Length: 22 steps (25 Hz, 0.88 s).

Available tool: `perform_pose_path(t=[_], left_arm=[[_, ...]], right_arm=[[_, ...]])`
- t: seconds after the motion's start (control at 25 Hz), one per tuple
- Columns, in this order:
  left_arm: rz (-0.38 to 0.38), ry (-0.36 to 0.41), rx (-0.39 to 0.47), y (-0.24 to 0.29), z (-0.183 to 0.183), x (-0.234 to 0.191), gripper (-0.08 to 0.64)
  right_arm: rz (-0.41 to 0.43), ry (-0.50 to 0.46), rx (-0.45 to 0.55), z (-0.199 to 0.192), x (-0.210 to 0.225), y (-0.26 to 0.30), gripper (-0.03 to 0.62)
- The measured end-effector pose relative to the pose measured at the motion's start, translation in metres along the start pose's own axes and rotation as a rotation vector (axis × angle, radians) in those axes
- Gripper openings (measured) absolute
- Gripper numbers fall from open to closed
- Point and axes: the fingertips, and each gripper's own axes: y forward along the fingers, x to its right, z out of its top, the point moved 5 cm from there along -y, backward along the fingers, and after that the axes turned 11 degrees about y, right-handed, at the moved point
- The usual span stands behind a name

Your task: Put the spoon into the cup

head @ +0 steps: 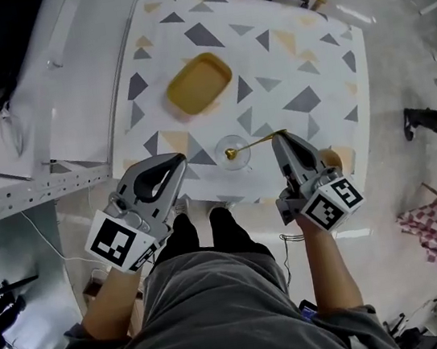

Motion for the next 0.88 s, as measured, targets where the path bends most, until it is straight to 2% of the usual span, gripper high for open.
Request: perform_pose_path(t=[0.4, 0.88], left_arm=[[0.035, -0.037, -0.035, -0.016, -0.024, -0.002, 0.015], [0.028, -0.047, -0.053, -0.025, -0.035, 0.001, 0.015]], right_arm=[[-0.018, -0.04, -0.045, -0.023, 0.01, 0.02, 0.023], [-0.04, -0.102, -0.061, -0.043, 0.012, 0.028, 0.023]])
